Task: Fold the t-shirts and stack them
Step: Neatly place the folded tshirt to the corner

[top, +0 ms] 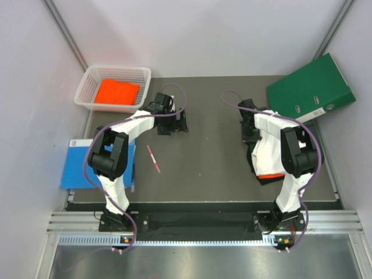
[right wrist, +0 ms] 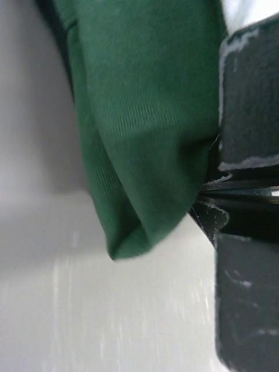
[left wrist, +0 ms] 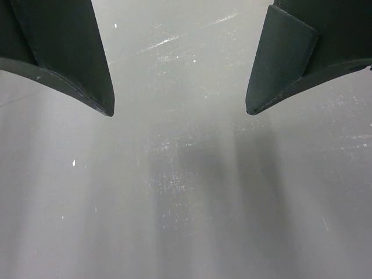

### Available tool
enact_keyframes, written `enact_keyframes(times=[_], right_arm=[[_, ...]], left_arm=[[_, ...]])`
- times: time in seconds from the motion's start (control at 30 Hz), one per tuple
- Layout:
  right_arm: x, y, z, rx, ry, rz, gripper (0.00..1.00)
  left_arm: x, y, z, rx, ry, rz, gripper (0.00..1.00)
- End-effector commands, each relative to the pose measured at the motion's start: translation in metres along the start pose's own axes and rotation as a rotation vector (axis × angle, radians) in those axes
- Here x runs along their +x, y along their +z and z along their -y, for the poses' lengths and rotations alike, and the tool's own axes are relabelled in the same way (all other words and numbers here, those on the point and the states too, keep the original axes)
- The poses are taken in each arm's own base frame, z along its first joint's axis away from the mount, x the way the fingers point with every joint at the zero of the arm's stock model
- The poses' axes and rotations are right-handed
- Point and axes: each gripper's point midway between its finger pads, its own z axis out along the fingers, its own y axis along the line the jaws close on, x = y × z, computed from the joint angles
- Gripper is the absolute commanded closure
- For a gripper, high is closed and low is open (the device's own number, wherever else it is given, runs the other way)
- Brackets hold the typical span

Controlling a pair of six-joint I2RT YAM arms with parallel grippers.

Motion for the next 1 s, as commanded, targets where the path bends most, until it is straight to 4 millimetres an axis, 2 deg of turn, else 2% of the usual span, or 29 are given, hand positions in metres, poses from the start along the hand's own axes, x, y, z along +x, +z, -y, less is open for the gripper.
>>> enact_keyframes(times=[0.0,0.23,0.33,0.37,0.4,0.43,0.5,0.57,0.6,0.63,0.7,0.77,0.97], right_arm=[[0.021,-0.015,0.085,0.311,0.029,-0.052,1.00],[0.014,-0.017,0.096,0.341,0.066,-0.041,1.00],[0.001,-0.023,0.080,0.249,0.056,0.002,1.00],[-0.004,-0.024,0.069,0.191,0.051,0.024,0.97],[-0.011,-0.032,0.060,0.151,0.025,0.058,0.93],[-0.014,-0.035,0.047,0.089,0.010,0.074,0.82],[-0.029,-0.050,0.026,0.003,-0.023,0.161,0.70],[-0.045,-0.065,0.000,-0.099,-0.058,0.249,0.50],[-0.052,-0.077,-0.007,-0.131,-0.063,0.298,0.41],[-0.057,-0.084,-0.016,-0.175,-0.072,0.330,0.20],[-0.075,-0.104,-0.032,-0.245,-0.085,0.432,0.01],[-0.090,-0.121,-0.048,-0.330,-0.093,0.510,0.01],[-0.125,-0.167,-0.071,-0.482,-0.099,0.688,0.00]], left_arm=[[-0.020,-0.009,0.015,0.051,0.007,0.063,0.01],[-0.018,-0.009,0.012,0.040,0.011,0.060,0.01],[-0.017,-0.010,0.011,0.033,0.019,0.060,0.01],[-0.016,-0.010,0.010,0.030,0.022,0.059,0.01],[-0.016,-0.011,0.010,0.031,0.025,0.064,0.01],[-0.015,-0.012,0.009,0.032,0.028,0.065,0.01],[-0.016,-0.014,0.010,0.037,0.038,0.076,0.01],[-0.016,-0.018,0.008,0.030,0.053,0.086,0.01],[-0.017,-0.019,0.003,0.004,0.053,0.097,0.01],[-0.017,-0.022,0.001,-0.005,0.062,0.104,0.01],[-0.019,-0.025,-0.004,-0.035,0.072,0.122,0.01],[-0.021,-0.030,-0.007,-0.056,0.084,0.136,0.01],[-0.027,-0.036,-0.024,-0.138,0.100,0.163,0.01]])
